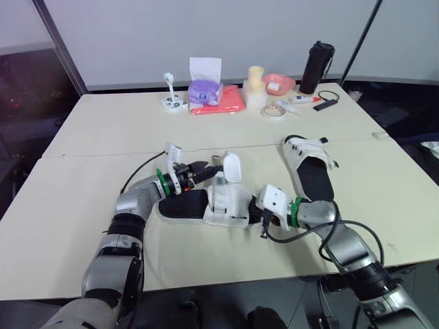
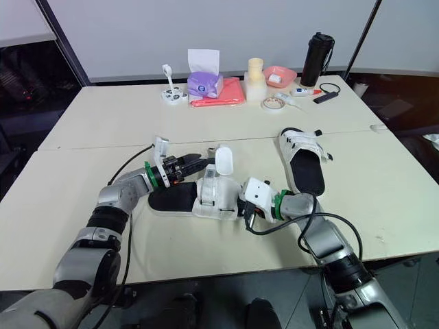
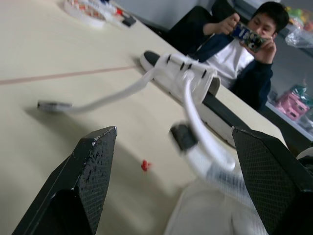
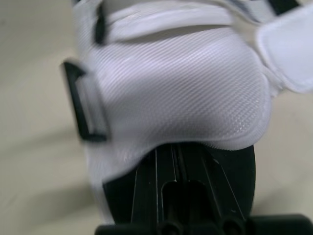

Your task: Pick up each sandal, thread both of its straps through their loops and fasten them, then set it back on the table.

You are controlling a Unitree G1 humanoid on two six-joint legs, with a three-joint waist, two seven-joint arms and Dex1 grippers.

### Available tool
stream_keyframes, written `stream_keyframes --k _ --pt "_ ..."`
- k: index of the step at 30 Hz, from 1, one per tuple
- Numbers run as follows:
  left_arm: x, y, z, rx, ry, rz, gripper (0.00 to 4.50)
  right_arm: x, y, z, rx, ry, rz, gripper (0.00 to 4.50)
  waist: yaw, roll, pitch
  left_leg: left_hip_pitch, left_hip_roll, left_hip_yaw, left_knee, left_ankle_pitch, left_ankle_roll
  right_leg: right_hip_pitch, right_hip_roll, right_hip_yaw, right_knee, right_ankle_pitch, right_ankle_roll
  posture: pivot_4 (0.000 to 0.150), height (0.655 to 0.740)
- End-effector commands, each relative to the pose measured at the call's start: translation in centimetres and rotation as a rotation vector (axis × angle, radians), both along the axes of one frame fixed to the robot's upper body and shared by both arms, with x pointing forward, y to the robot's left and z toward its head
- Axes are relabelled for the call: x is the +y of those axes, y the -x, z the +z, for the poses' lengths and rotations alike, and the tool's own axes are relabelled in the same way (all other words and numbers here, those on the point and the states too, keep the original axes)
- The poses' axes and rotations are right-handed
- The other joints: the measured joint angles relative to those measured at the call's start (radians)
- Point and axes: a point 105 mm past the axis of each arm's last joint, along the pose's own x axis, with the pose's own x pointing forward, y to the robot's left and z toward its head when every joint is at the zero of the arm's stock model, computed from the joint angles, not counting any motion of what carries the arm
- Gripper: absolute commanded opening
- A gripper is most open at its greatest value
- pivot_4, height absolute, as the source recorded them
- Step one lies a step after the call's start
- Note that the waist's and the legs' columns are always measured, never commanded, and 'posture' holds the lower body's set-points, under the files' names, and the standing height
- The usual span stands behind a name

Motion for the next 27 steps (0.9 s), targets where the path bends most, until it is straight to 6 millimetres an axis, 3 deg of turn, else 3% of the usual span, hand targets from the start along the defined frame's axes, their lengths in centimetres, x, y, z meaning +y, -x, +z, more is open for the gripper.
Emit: stream_keyframes --k 1,20,23,27 --pt "-0.5 0.0 0.8 -0.024 -0.009 -0.028 3.9 -1.6 1.1 -1.7 0.085 0.041 -0.036 0.0 -0.001 0.0 0.0 0.0 0.0 0.0 0.001 0.0 0.0 0.0 0.0 0.0 0.0 0.0 0.0 0.15 0.74" --pt "-2.3 -0.5 1.2 -0.03 -0.026 -0.083 3.9 -1.2 0.2 -2.3 0.096 0.019 -0.054 0.0 -0.008 -0.001 0.0 0.0 0.001 0.0 0.004 0.0 0.0 0.001 0.001 0.0 0.002 0.001 0.001 0.15 0.74" --pt "-2.3 -0.5 1.2 -0.027 -0.023 -0.093 3.05 -1.2 0.2 -2.4 0.096 0.02 -0.056 0.0 -0.008 -0.001 0.0 0.0 0.001 0.0 0.005 0.0 0.0 0.001 0.001 0.0 0.002 0.001 0.001 0.15 0.74" --pt "-2.0 -0.4 1.4 -0.023 -0.013 -0.106 0.99 -1.3 0.2 -2.4 0.096 0.021 -0.059 0.0 -0.008 -0.001 0.0 0.0 0.001 0.0 0.005 0.0 0.0 0.001 0.001 0.0 0.002 0.001 0.001 0.15 0.74"
